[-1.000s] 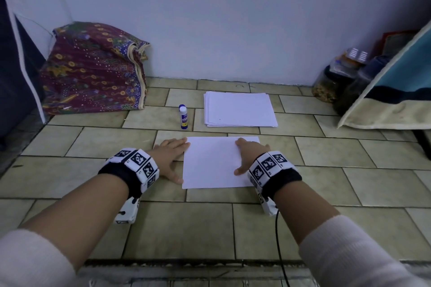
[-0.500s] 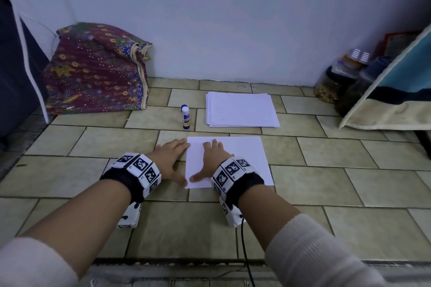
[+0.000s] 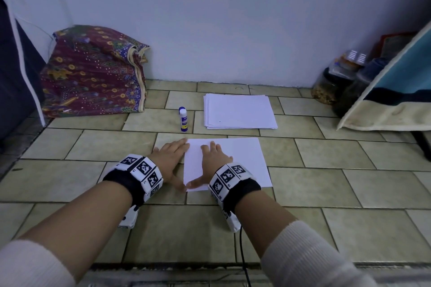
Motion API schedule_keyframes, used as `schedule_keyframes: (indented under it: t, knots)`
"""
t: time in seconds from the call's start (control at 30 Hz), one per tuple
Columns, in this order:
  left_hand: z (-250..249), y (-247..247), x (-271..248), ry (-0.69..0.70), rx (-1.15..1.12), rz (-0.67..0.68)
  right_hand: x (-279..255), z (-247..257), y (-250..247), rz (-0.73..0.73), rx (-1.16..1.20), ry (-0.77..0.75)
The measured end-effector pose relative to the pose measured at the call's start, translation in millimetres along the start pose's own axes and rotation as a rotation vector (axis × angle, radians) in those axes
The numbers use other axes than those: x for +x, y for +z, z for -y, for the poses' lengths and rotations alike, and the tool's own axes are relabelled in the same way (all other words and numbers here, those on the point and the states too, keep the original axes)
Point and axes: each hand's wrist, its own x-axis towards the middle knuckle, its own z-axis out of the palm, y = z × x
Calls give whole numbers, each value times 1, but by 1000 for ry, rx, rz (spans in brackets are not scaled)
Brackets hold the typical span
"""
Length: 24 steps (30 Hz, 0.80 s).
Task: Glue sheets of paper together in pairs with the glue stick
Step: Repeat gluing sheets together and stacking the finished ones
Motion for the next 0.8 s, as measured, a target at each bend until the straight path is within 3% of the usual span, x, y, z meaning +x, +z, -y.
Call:
schedule_keyframes:
  t: [0.13, 0.27, 0.43, 0.63, 0.8]
  knots:
    - [-7, -12, -1, -33, 115, 61, -1, -10, -7, -29, 41, -53]
    - [-9, -14, -3, -56, 172, 84, -6, -52, -26, -61, 170, 78]
    - [-7, -15, -5, -37, 164, 79, -12, -93, -32, -95, 132, 169]
    - [-19, -41, -1, -39, 168, 12, -16, -74, -31, -111, -212, 226]
    - [-37, -37, 10, 125, 124, -92, -9, -50, -23, -57, -260, 52]
